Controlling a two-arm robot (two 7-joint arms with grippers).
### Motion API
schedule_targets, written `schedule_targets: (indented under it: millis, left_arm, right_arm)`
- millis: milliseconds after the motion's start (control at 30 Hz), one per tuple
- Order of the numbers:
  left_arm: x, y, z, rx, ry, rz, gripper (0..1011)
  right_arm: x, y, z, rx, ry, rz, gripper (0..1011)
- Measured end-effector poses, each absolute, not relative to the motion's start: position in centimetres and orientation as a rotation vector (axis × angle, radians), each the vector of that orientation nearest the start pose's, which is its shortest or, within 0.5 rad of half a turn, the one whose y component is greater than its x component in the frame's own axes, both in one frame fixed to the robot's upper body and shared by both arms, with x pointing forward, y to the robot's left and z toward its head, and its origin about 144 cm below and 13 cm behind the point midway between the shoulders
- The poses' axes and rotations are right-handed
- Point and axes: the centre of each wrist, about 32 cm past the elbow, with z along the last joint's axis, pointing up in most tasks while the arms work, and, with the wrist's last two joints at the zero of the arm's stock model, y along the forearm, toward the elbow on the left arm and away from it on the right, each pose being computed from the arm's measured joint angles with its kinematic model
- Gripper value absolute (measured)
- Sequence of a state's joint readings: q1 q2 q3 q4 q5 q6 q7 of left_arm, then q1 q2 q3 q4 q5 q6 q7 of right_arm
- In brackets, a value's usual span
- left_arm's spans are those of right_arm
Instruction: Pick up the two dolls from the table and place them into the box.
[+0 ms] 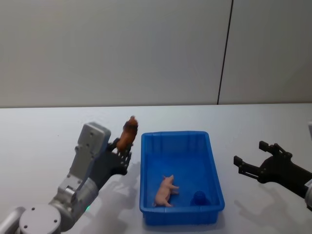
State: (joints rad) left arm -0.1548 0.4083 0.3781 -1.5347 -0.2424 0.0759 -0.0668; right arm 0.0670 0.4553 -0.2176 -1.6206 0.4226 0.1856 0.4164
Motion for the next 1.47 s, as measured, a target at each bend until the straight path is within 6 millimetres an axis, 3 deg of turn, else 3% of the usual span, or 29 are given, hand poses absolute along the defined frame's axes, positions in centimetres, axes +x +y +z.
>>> schedule_targets:
  millis: [500,800,1200,1467]
  left_arm:
    - [49.4,20.5,117.6,0.164,-0.131,1.044,335]
    - [50.0,18.8,117.6,0.159,-0.128,0.997,642]
    - [50.5,18.5,118.1,0.127,-0.162,0.991,978]
    - [50.7,18.5,118.4,0.111,-0.177,0.996,1001]
  right_arm:
    - [47.0,-28.8,117.6,-0.141,0.113,-0.938,1001]
    - [47.0,-28.8,117.6,-0.141,0.113,-0.938,1001]
    - [47.0,-28.8,117.6,-0.141,0.113,-0.938,1001]
    - [47.0,-28.8,117.6,-0.141,0.113,-0.938,1001]
